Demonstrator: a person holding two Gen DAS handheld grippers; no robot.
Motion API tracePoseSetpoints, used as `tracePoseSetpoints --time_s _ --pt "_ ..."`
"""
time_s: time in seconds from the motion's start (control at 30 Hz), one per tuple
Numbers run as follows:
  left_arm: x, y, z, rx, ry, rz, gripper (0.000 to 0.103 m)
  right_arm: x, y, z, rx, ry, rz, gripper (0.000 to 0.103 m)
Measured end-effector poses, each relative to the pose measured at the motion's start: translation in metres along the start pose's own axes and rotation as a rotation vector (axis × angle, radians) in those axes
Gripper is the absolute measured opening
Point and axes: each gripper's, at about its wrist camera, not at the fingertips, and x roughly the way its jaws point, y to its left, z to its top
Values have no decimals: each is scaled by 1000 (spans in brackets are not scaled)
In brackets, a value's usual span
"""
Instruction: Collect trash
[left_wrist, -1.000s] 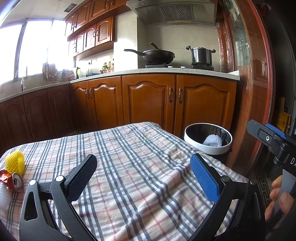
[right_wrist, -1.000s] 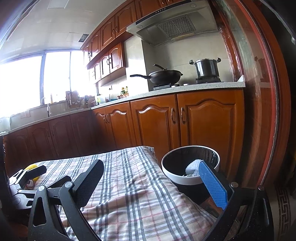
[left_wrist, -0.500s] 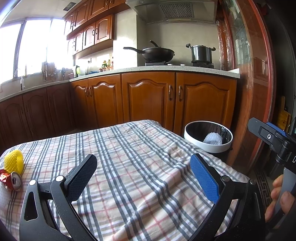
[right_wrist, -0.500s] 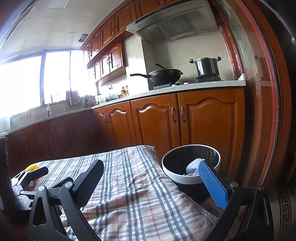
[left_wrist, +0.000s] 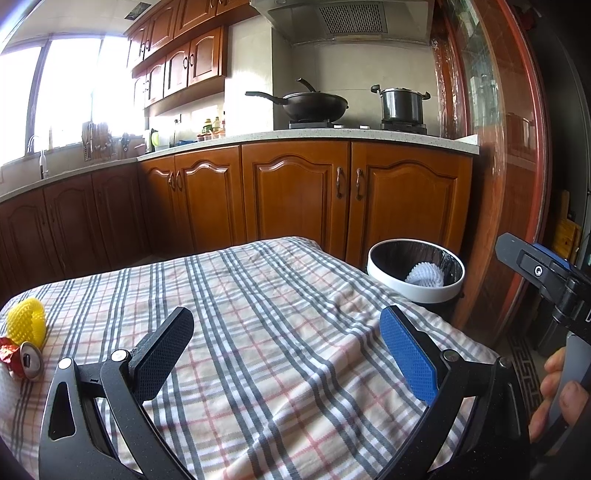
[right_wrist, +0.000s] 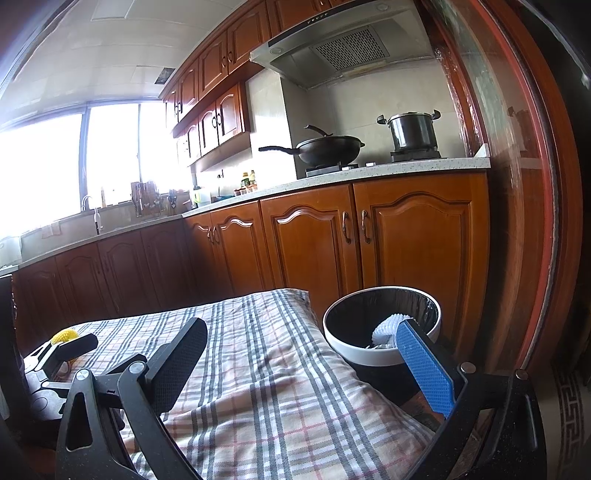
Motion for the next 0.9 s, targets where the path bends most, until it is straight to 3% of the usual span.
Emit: tracePoseSetpoints --time_s 0.9 --pt "9 3 0 -5 16 -8 103 9 0 -1 14 17 3 103"
